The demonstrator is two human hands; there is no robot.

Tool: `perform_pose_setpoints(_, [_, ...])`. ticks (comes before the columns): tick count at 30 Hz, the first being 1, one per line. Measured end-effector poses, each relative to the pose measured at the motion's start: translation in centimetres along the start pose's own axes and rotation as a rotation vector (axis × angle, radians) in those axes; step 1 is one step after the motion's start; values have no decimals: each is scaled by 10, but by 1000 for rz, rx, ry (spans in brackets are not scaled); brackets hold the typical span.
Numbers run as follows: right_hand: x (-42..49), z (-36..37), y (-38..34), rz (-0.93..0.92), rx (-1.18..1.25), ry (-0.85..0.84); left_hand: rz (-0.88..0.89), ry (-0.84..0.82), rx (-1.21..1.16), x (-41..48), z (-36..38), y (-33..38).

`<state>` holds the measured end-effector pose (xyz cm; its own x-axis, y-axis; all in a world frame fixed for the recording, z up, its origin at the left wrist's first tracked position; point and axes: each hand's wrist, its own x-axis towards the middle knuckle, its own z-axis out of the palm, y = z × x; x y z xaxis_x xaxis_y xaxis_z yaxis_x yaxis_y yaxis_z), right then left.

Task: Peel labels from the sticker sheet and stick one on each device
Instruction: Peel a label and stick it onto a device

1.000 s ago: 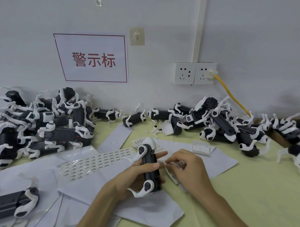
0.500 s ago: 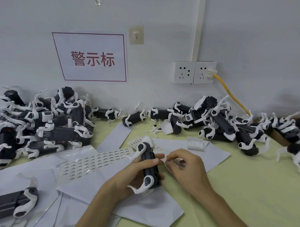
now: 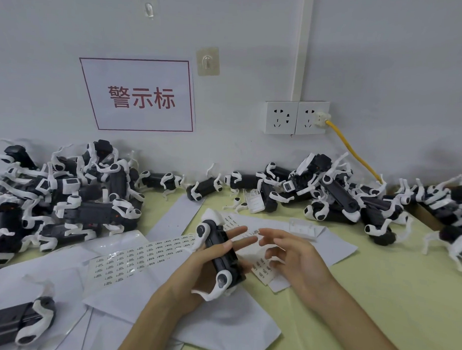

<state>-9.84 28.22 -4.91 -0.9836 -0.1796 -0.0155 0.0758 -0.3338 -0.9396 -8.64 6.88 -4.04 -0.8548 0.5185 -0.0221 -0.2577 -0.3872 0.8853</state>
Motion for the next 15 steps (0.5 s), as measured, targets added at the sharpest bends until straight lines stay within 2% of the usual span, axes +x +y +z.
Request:
perform_pose_setpoints(8, [-4,5,-1,-61,-115,81,65,-55,-96,2,-3,-2])
perform_pose_setpoints(11, [-4,6,2,-208,-413,226,56,-46,-93,3,-4,-2])
perform_pose_setpoints(13, [-4,7,6,-355,-723,342,49,-55,-51,3,-4,-3])
perform_pose_setpoints(15, [-5,6,8,-520,-907,408,36,-75,-23,3,-3,-4])
